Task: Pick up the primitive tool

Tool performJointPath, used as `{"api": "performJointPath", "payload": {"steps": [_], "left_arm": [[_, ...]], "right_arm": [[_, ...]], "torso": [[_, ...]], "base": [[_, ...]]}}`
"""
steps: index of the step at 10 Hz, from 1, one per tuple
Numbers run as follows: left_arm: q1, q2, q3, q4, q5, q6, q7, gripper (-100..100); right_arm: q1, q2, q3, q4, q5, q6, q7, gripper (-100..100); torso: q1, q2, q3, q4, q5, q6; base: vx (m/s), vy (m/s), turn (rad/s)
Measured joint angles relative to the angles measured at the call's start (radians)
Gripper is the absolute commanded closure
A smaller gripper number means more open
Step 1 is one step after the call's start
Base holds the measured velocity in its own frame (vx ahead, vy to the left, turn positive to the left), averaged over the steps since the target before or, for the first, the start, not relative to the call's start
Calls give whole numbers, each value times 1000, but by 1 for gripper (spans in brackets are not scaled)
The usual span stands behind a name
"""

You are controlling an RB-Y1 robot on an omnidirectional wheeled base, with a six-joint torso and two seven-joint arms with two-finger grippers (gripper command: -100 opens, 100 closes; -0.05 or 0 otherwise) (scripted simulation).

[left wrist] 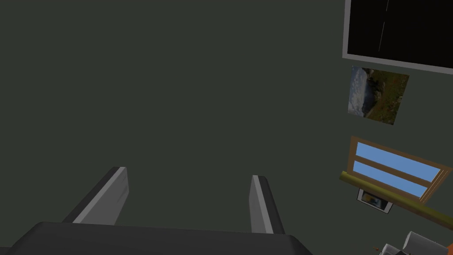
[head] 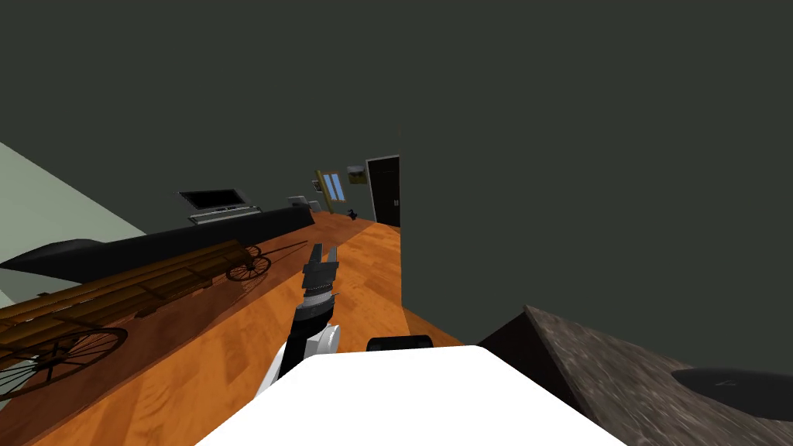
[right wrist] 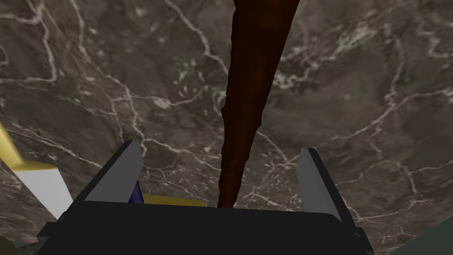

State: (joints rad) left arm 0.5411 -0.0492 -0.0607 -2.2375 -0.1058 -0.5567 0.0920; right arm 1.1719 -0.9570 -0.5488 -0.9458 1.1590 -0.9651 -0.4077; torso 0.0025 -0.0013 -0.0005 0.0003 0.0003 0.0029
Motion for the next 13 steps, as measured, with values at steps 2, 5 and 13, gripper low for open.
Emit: {"api": "performJointPath", "payload": {"steps": [2,5,13], "left_arm": [[0,0,0,0,0,0,0,0],[0,0,0,0,0,0,0,0],[0,0,0,0,0,0,0,0]], "right_arm": [[-39,1,-12,50,27,-21,2,-100],[-116,0,-34,136,81,-59,2,-100],[-197,6,-63,231,145,-106,-5,100]], "torso": [[1,0,0,0,0,0],[1,0,0,0,0,0],[-3,-2,-1,-1,-1,0]], "base": [[-53,47,110],[-57,44,82],[-19,14,19]]}}
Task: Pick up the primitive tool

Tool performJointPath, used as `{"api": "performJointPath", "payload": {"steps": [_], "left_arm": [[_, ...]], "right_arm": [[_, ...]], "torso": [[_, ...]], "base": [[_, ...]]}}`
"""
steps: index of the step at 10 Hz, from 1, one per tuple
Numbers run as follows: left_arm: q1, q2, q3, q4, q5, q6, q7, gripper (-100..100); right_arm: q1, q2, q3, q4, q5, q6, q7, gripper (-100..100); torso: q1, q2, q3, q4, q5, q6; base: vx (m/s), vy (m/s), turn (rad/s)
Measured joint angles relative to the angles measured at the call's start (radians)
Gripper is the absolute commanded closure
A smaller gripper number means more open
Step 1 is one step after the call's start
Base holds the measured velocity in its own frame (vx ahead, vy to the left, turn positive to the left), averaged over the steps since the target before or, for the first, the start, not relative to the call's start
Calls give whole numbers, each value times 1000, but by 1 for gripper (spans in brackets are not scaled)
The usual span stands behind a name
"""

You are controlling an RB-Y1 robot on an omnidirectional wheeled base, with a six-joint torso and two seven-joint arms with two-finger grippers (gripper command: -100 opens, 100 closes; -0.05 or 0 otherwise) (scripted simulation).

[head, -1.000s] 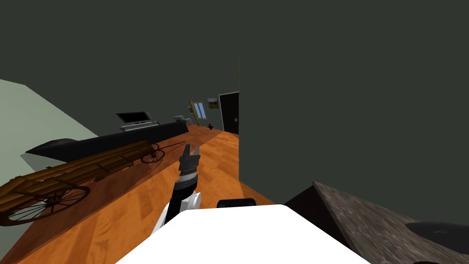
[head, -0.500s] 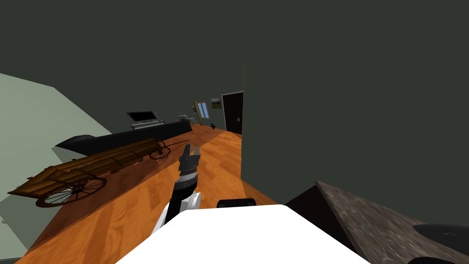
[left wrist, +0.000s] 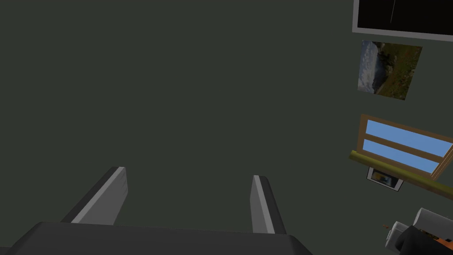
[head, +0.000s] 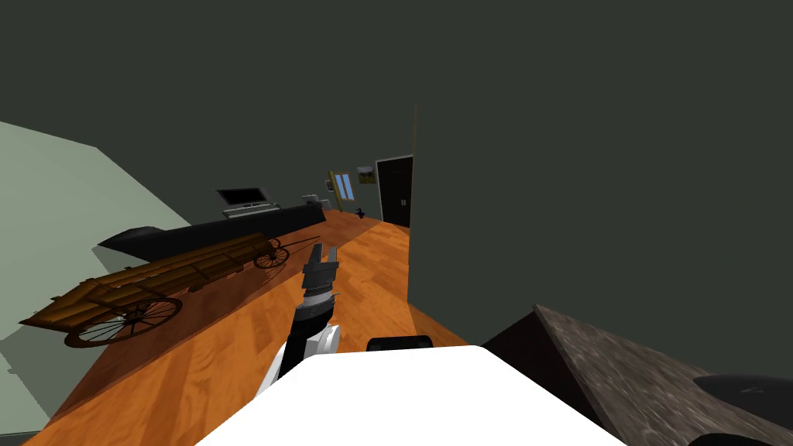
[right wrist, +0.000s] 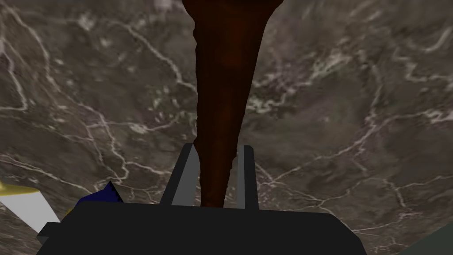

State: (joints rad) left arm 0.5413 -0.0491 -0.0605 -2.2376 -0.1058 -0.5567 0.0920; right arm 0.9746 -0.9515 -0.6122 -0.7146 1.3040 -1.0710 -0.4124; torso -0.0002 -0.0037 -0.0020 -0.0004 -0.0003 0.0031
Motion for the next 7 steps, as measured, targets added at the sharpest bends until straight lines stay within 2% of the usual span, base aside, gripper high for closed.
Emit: {"api": "performJointPath", "payload": {"steps": [1,2,3,7], "left_arm": [[0,0,0,0,0,0,0,0],[0,0,0,0,0,0,0,0],[0,0,0,0,0,0,0,0],[0,0,0,0,0,0,0,0]], "right_arm": [[0,0,0,0,0,0,0,100],[0,0,0,0,0,0,0,0],[0,0,0,0,0,0,0,100],[114,-2,40,-118,-87,61,7,100]], "torso": [[0,0,0,0,0,0],[0,0,0,0,0,0],[0,0,0,0,0,0],[-3,-5,-3,-1,0,1]], "base": [[0,0,0],[0,0,0],[70,-51,-154],[69,-55,-94]]}}
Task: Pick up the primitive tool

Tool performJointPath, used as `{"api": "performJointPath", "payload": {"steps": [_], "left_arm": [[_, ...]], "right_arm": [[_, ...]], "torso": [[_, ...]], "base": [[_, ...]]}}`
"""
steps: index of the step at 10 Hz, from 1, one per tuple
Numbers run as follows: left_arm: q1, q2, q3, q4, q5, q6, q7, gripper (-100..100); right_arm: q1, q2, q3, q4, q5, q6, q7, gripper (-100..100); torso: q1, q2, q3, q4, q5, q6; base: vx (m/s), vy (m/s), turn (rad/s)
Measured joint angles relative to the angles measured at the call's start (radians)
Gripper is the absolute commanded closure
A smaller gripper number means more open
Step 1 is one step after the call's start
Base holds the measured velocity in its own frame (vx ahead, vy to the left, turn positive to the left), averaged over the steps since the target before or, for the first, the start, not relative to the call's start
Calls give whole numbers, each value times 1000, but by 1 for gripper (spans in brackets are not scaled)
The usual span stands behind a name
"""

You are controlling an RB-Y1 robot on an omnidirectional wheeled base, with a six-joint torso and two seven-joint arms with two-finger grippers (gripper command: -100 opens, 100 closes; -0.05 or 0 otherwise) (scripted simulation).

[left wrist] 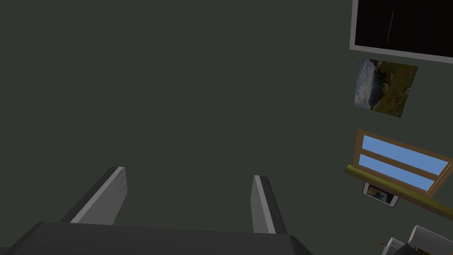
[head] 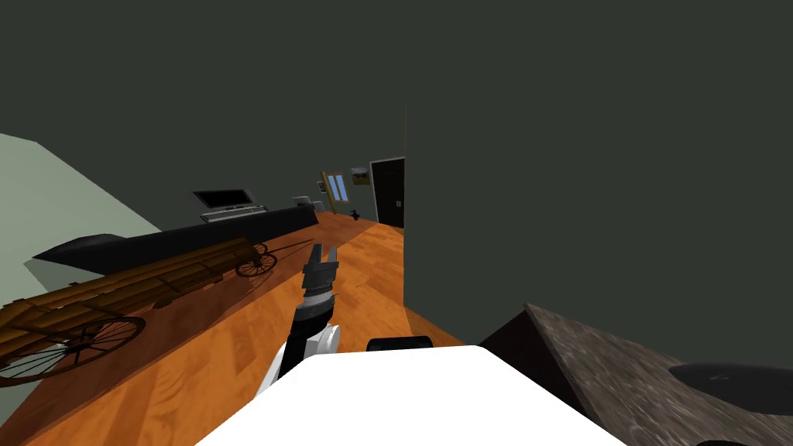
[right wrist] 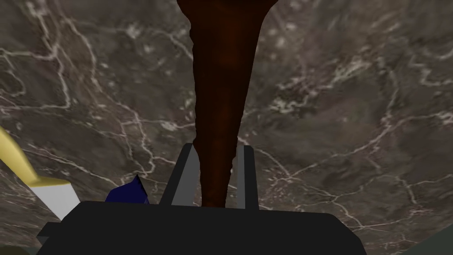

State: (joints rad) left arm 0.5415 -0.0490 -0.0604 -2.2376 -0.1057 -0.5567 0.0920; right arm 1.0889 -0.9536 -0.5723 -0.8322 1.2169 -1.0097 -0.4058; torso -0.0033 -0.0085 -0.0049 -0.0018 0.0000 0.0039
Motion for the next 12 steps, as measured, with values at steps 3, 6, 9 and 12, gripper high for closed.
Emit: {"api": "performJointPath", "payload": {"steps": [3,6,9,12], "left_arm": [[0,0,0,0,0,0,0,0],[0,0,0,0,0,0,0,0],[0,0,0,0,0,0,0,0],[0,0,0,0,0,0,0,0]], "right_arm": [[55,-4,17,-68,-40,29,1,100],[121,-5,35,-149,-85,61,-1,100],[193,-6,58,-228,-139,98,1,100],[235,-5,73,-288,-167,124,-1,0]], "torso": [[2,2,1,0,0,-1],[2,2,1,1,0,0],[2,1,1,0,0,-1],[3,3,2,1,0,-1]], "base": [[46,-31,-60],[48,-38,-93],[49,-28,-49],[25,-12,-40]]}}
